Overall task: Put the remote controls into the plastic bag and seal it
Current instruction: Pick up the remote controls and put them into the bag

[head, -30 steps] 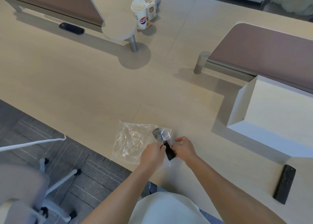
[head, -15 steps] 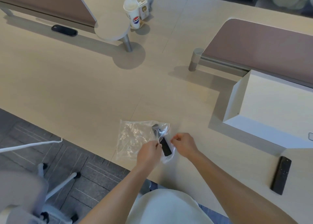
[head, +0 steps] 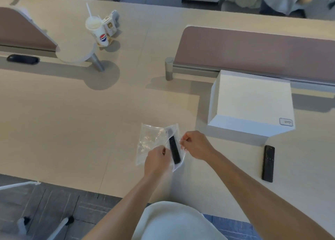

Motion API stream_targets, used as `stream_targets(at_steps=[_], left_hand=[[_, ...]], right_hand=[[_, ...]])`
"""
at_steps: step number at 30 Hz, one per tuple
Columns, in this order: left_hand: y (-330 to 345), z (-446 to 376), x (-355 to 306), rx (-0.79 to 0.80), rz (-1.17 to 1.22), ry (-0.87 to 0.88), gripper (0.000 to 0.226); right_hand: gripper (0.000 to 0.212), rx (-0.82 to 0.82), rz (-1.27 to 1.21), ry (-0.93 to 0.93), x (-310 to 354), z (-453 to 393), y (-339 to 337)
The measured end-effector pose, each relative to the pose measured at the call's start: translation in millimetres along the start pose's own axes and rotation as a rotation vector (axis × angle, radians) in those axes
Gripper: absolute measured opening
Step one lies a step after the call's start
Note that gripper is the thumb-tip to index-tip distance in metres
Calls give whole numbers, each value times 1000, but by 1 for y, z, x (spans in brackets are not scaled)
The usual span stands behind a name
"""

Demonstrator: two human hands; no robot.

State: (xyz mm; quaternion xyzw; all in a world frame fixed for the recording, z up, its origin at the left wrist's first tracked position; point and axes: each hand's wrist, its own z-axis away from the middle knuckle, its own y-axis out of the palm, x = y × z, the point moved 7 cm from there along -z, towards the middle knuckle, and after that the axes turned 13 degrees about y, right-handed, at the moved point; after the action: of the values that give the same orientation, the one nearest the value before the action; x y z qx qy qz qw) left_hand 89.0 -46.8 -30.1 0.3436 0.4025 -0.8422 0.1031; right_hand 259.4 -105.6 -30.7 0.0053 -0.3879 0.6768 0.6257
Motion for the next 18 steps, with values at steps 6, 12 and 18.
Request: stream_targets(at_steps=[6, 12, 18], left_hand=[[15, -2, -45, 20, -25, 100, 42], [47, -3, -63, 130, -76, 191, 35], [81, -4, -78, 200, -215, 352, 36]], right_hand=[[23, -62, -52, 75, -41, 0, -33], [15, -61, -357, 210, -95, 8, -46], [16, -509, -480, 528, -218, 29, -91]])
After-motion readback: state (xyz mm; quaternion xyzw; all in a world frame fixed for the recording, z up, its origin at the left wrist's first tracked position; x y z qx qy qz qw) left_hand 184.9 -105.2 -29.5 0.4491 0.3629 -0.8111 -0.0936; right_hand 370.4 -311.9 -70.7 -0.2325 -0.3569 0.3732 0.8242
